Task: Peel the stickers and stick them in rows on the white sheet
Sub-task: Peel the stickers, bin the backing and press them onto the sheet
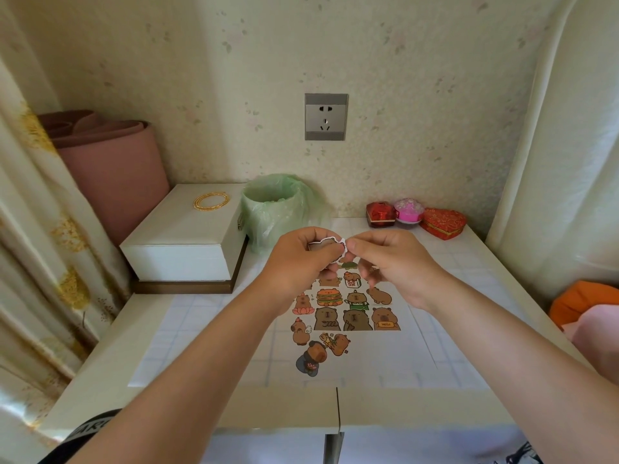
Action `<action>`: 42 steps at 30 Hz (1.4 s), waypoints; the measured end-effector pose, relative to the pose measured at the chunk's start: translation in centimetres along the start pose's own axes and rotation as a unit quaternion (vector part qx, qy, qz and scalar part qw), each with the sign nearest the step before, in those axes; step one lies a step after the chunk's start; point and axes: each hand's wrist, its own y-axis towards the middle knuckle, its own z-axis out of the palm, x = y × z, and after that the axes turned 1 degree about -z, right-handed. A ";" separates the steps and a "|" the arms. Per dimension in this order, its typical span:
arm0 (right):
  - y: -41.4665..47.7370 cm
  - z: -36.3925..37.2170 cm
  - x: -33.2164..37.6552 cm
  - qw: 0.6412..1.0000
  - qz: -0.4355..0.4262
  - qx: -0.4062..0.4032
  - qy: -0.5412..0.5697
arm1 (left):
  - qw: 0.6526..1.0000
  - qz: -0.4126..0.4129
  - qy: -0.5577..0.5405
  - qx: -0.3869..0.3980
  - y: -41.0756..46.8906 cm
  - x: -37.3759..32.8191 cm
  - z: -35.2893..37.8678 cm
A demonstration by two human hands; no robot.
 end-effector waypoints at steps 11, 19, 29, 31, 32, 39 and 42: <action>0.1 0.1 -0.2 0.999 0.002 0.017 0.035 | 0.999 0.005 -0.032 -0.007 0.0 -0.2 0.1; 0.0 0.4 -0.1 1.000 -0.021 0.002 -0.005 | 1.000 0.006 -0.022 -0.010 -0.1 -0.2 0.1; -0.1 0.4 0.0 1.000 -0.023 0.015 0.000 | 0.998 -0.011 -0.061 0.013 -0.2 -0.3 0.1; -0.1 0.4 0.0 1.000 -0.022 0.007 0.005 | 0.998 -0.014 -0.063 0.013 -0.1 -0.2 0.0; -0.1 0.4 0.0 1.000 -0.022 0.004 0.006 | 0.998 -0.016 -0.064 0.012 -0.1 -0.2 0.0; -0.1 0.3 0.2 0.999 -0.027 -0.011 -0.017 | 0.999 -0.005 -0.038 -0.014 -0.1 -0.3 0.1; -0.3 0.4 0.2 0.996 -0.039 -0.023 -0.074 | 1.000 0.015 -0.007 -0.023 -0.2 -0.1 0.2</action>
